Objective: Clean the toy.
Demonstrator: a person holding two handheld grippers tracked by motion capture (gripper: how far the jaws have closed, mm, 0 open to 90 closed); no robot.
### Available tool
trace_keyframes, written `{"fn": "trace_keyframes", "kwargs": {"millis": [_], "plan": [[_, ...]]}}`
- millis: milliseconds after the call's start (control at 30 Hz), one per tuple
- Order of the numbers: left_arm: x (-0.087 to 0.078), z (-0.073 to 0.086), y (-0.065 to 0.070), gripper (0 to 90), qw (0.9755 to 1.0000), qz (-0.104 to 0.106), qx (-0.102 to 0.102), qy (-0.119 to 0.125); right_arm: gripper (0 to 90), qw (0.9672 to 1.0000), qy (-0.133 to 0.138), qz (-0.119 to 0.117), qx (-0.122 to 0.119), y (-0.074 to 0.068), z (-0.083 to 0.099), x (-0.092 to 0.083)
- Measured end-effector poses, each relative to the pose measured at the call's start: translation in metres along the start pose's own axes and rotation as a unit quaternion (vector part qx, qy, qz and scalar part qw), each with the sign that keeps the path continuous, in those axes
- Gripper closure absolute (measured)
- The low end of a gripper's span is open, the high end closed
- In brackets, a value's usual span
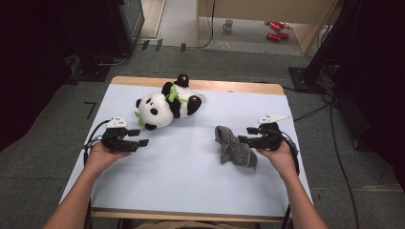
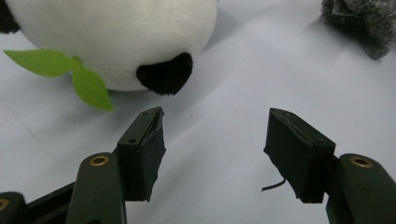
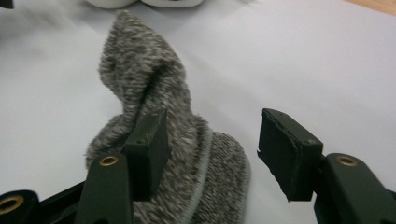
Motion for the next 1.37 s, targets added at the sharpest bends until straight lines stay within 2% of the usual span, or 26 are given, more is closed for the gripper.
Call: {"fn": "trace_keyframes", "kwargs": {"millis": [100, 200, 367, 400, 567, 667, 700, 833, 900, 1000, 1200, 1367], "plan": [[0.001, 0.006, 0.000, 36.8, 0.9999, -0.002, 0.003, -0.016, 46.9, 0.9998, -0.001, 0.021, 0.000, 0.010, 0.005, -0.003], [0.001, 0.010, 0.000, 36.7, 0.9999, -0.003, 0.007, -0.015, 48.4, 0.9993, -0.004, 0.037, 0.005, 0.019, 0.011, -0.005], [0.002, 0.019, -0.003, 36.7, 0.9997, -0.007, -0.003, -0.024, 48.5, 0.9975, -0.008, 0.066, 0.025, 0.036, 0.021, -0.008], [0.002, 0.020, -0.003, 36.7, 0.9997, -0.008, -0.003, -0.023, 48.5, 0.9973, -0.003, 0.068, 0.027, 0.039, 0.023, -0.008], [0.003, 0.025, -0.005, 35.6, 0.9990, -0.017, 0.006, -0.040, 48.6, 0.9948, -0.009, 0.089, 0.049, 0.053, 0.033, -0.009], [0.004, 0.030, -0.005, 35.3, 0.9983, -0.021, 0.012, -0.054, 48.4, 0.9944, -0.016, 0.096, 0.041, 0.057, 0.039, -0.006], [0.005, 0.031, -0.005, 35.1, 0.9979, -0.023, 0.015, -0.058, 48.4, 0.9940, -0.026, 0.100, 0.036, 0.058, 0.043, -0.005], [0.007, 0.037, -0.006, 34.1, 0.9969, -0.026, 0.020, -0.071, 48.4, 0.9930, -0.037, 0.106, 0.035, 0.065, 0.050, -0.003], [0.007, 0.038, -0.007, 34.1, 0.9972, -0.025, 0.021, -0.067, 48.4, 0.9925, -0.036, 0.110, 0.039, 0.068, 0.052, -0.002], [0.006, 0.039, -0.007, 34.2, 0.9978, -0.022, 0.018, -0.060, 48.3, 0.9914, -0.049, 0.115, 0.041, 0.070, 0.058, 0.000], [0.006, 0.040, -0.007, 33.8, 0.9984, -0.020, 0.021, -0.049, 46.1, 0.9932, -0.027, 0.108, 0.035, 0.069, 0.060, 0.000], [0.006, 0.041, -0.007, 33.7, 0.9986, -0.019, 0.018, -0.045, 44.3, 0.9937, -0.021, 0.108, 0.022, 0.068, 0.062, 0.000]]}}
Point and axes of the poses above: each handheld gripper's, and its own axes: x roughly forward along the jaws, z roughly out of its underside, y roughly to its right, the point moved 9 cm from there along x, roughly forward along the jaws, and after that the axes turned 7 degrees about y, right-handed, at the moved point
